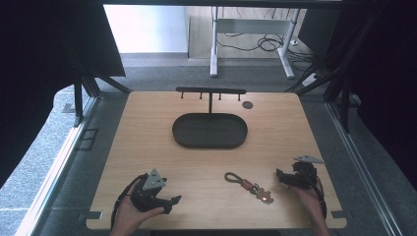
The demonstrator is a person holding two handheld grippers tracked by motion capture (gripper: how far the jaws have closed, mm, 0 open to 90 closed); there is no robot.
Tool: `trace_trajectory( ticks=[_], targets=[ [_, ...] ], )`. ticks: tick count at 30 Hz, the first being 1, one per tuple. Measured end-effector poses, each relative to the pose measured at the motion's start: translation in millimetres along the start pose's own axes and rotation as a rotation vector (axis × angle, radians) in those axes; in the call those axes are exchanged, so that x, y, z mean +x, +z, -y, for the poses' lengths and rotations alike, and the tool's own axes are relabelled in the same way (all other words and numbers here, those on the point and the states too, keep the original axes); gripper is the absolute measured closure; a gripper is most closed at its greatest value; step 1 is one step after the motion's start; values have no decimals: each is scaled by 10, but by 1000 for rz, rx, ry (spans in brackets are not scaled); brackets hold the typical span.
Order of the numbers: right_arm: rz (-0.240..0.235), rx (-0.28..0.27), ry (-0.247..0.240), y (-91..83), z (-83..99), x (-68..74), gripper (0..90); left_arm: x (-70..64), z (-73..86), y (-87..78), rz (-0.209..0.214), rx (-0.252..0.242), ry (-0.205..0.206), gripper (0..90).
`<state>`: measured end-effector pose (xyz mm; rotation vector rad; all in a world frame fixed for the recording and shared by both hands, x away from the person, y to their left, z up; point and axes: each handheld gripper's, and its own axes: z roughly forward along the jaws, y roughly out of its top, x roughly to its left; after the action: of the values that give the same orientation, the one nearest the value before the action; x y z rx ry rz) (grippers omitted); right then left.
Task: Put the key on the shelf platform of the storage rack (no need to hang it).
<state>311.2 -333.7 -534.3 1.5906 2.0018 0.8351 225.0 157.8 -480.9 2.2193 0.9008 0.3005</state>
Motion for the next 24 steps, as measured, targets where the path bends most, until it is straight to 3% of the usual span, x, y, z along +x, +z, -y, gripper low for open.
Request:
trace_trajectory(
  ticks=[3,5,11,13,24],
  targets=[
    [-69,-36,18,-108,29,-119,172,2,19,29,-1,9,0,231],
    [-73,-52,6,-165,39,-145,179,-7,28,33,-2,10,2,232],
    [-103,-83,-59,-327,-3,-53,222,-91,17,-26,8,-7,28,231],
    [-111,-93,-60,-359,-16,-30,237,-99,15,-42,7,-10,31,231],
    [-151,-43,-88,-322,7,-52,298,-95,26,21,12,10,27,231]
  ],
)
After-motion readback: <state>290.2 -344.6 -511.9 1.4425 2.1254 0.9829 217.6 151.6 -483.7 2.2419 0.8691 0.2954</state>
